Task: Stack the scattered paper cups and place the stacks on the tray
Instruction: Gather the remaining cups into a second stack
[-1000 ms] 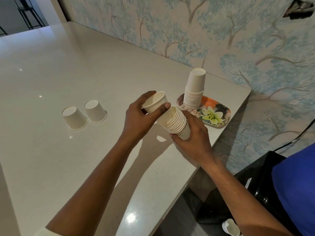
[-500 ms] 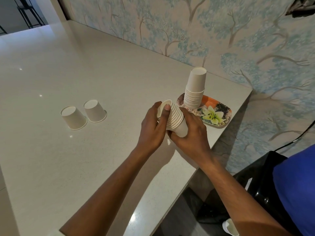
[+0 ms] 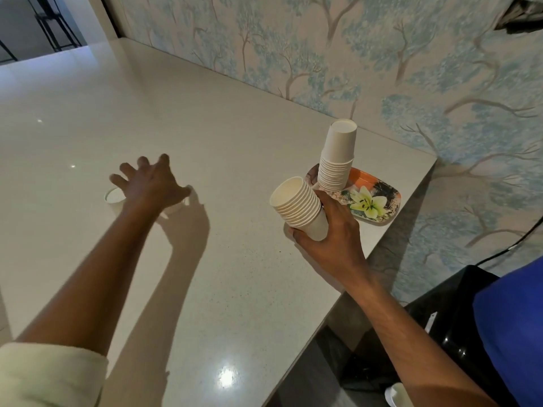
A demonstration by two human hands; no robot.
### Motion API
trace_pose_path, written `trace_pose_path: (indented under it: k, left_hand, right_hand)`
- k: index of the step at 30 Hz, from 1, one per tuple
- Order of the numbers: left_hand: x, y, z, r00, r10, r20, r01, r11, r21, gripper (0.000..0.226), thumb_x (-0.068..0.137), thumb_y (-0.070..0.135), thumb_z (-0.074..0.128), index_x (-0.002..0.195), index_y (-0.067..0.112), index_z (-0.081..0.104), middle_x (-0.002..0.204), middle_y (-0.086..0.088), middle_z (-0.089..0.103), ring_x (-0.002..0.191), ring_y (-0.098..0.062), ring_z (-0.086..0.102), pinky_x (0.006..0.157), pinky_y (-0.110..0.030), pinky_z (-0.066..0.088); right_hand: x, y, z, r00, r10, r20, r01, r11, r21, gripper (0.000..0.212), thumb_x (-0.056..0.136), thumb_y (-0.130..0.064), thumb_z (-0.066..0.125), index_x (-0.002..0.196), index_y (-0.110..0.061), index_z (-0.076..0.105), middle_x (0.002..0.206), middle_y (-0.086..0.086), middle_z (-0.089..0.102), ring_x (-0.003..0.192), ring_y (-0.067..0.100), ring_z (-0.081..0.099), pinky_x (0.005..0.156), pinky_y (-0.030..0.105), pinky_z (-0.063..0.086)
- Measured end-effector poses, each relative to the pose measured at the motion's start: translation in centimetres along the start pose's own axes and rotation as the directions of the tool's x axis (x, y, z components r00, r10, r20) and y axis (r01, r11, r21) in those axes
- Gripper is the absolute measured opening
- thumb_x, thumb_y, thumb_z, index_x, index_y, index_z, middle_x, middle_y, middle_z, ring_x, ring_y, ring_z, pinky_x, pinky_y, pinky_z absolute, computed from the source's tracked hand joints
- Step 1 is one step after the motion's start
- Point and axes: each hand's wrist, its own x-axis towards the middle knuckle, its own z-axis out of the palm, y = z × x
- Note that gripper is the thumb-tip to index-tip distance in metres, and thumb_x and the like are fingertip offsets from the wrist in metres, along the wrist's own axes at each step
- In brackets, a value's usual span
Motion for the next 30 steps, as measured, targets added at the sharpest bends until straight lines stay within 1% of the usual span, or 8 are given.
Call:
trace_pose_path:
  k: [4,8,13,19,22,25,27,30]
  left_hand:
    - [1.8,-1.3,0.4,0.987,-0.005,0.158,0.003,1.0,0.015,0.079,0.075,0.055,0.079,0.139,0.02,0.05,0.14,-0.019,0.05,0.13,-0.044,0.042,0.104,-0.053,0.035]
    - [1.7,-1.2,1.3,0.996,0.015,0.093,-0.01,0.999,-0.044,0.063,0.073,0.041,0.084,0.125,0.014,0.062,0.123,-0.018,0.061,0.118,-0.041,0.054,0.091,-0.049,0.043]
    - [0.7,-0.1,1.9,0.996,0.034,0.087,-0.039,0.998,0.058,0.057,0.076,0.031,0.083,0.125,0.013,0.06,0.119,-0.019,0.06,0.117,-0.041,0.051,0.1,-0.051,0.037]
    - [-1.0,0.2,1.1,0.983,0.151,0.107,-0.145,0.988,-0.061,0.064,0.075,0.03,0.087,0.128,0.006,0.062,0.12,-0.019,0.065,0.118,-0.039,0.054,0.094,-0.045,0.046]
    - [-3.2,0.8,0.1,0.981,0.193,0.027,-0.179,0.948,-0.261,0.069,0.073,0.042,0.087,0.13,0.012,0.064,0.123,-0.015,0.066,0.121,-0.037,0.053,0.094,-0.045,0.045]
    - [-5.1,0.9,-0.2,0.984,0.18,-0.003,-0.151,0.811,-0.565,0.073,0.065,0.062,0.085,0.123,0.02,0.069,0.116,-0.006,0.071,0.11,-0.029,0.065,0.097,-0.045,0.053]
    - [-6.4,1.2,0.0,0.984,0.166,0.06,-0.05,0.59,-0.806,0.073,0.057,0.064,0.087,0.115,0.022,0.071,0.106,-0.003,0.074,0.094,-0.02,0.073,0.086,-0.042,0.061]
    - [-7.8,2.3,1.1,0.973,0.178,0.15,0.089,0.312,-0.946,0.077,0.052,0.059,0.091,0.111,0.013,0.069,0.106,-0.011,0.073,0.091,-0.022,0.076,0.081,-0.039,0.063]
  right_hand:
    - [0.0,-0.1,0.3,1.0,-0.001,0.003,0.001,1.0,0.02,0.077,0.08,-0.045,0.084,0.144,-0.023,0.047,0.134,-0.004,0.061,0.12,0.015,0.06,0.095,0.042,0.058]
    - [0.1,0.0,0.4,1.0,-0.002,0.013,0.001,1.0,0.022,0.076,0.08,-0.044,0.084,0.144,-0.023,0.048,0.133,-0.006,0.061,0.119,0.013,0.06,0.096,0.042,0.058]
    - [0.1,0.1,0.1,1.0,0.002,0.011,-0.002,1.0,0.017,0.076,0.08,-0.043,0.084,0.143,-0.02,0.049,0.133,-0.005,0.062,0.119,0.013,0.06,0.096,0.041,0.058]
    - [-0.3,-0.1,-0.3,1.0,-0.001,-0.004,0.001,1.0,0.027,0.073,0.079,-0.038,0.087,0.141,-0.02,0.052,0.13,-0.006,0.063,0.117,0.011,0.061,0.095,0.038,0.057]
    - [-0.5,-0.1,-0.3,1.0,0.0,-0.008,0.0,1.0,0.031,0.072,0.079,-0.038,0.087,0.139,-0.02,0.053,0.128,-0.006,0.064,0.115,0.011,0.062,0.093,0.039,0.058]
    - [-0.6,-0.4,-0.2,1.0,0.005,-0.01,-0.004,0.999,0.043,0.073,0.079,-0.038,0.087,0.14,-0.021,0.052,0.129,-0.006,0.063,0.116,0.011,0.062,0.094,0.036,0.058]
    - [-0.6,-0.7,-0.1,1.0,0.006,-0.01,-0.005,0.999,0.054,0.072,0.08,-0.037,0.087,0.141,-0.022,0.051,0.13,-0.006,0.063,0.116,0.01,0.061,0.094,0.033,0.058]
    - [-0.5,-1.2,0.1,1.0,0.004,-0.012,-0.003,0.996,0.085,0.071,0.08,-0.035,0.087,0.141,-0.022,0.051,0.13,-0.006,0.062,0.117,0.009,0.06,0.093,0.028,0.057]
